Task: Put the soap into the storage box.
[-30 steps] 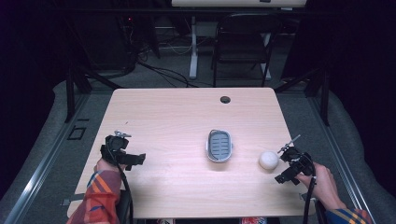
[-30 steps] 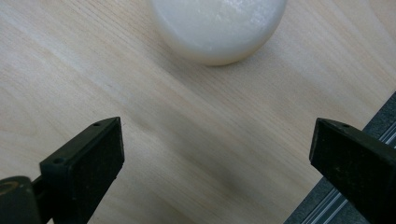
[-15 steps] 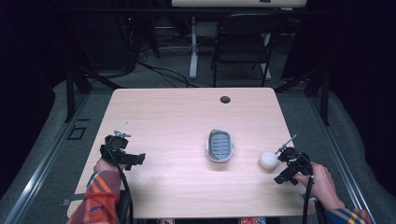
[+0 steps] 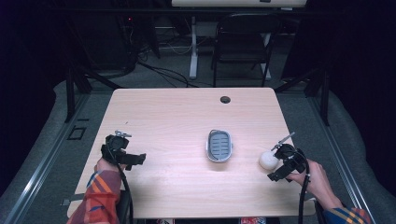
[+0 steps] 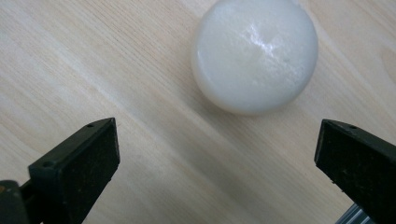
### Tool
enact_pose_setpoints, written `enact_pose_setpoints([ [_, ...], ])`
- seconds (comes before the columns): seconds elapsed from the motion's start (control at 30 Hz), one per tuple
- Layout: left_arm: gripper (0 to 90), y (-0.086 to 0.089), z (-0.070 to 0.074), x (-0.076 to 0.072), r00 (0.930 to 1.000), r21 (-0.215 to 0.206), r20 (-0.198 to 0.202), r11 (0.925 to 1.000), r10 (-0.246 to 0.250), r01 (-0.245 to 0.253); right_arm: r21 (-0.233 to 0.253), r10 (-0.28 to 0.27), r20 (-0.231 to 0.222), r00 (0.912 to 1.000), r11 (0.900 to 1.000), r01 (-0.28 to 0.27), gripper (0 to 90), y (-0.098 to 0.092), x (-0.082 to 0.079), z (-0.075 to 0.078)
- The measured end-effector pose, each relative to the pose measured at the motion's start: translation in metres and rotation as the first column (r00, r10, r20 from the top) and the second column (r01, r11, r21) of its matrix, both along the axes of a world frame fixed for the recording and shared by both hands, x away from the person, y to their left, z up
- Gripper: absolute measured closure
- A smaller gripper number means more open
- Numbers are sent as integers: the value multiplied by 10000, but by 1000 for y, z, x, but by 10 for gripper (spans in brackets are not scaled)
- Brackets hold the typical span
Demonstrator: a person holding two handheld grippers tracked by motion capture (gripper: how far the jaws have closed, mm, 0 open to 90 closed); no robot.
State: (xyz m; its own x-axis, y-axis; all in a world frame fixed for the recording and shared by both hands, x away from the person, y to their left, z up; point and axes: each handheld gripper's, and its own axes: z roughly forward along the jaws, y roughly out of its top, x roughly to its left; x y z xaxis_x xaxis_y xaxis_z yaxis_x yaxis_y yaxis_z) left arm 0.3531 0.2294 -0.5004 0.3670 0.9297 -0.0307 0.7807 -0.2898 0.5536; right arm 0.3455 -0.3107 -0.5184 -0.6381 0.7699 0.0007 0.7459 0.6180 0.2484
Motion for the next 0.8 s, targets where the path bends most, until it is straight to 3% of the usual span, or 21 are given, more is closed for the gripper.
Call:
enact_pose_setpoints([
  [0.07, 0, 0, 0, 0, 10000, 8, 0, 10000, -21, 21, 51, -105, 197, 9998, 9999, 104, 0, 3, 1, -3],
  [0.17, 0, 0, 0, 0, 10000, 16, -12, 10000, -37, 37, -215, 167, 47, 9998, 9996, -166, 0, 5, 4, -2],
  [0.2, 0, 0, 0, 0, 10000, 14, -11, 10000, -45, 45, 104, 19, 201, 9998, 9999, -21, 0, 6, 3, -5],
  [0.37, 0, 0, -1, 1, 10000, 15, -61, 10000, -57, 57, -474, 473, -37, 9989, 9977, -474, 0, 7, 13, -3],
  [0.7, 0, -1, 0, 1, 10000, 36, -42, 10000, -74, 74, -180, 237, 59, 9997, 9996, -236, 0, 10, 28, -8],
  [0.73, 0, -1, -1, 1, 10000, 38, -46, 10000, -75, 75, -440, 388, -66, 9992, 9983, -390, 0, 11, 33, -7],
  [0.8, 0, -1, -1, 1, 9999, 50, -45, 9999, -121, 121, -513, 372, -128, 9992, 9980, -378, 0, 12, 37, -8],
])
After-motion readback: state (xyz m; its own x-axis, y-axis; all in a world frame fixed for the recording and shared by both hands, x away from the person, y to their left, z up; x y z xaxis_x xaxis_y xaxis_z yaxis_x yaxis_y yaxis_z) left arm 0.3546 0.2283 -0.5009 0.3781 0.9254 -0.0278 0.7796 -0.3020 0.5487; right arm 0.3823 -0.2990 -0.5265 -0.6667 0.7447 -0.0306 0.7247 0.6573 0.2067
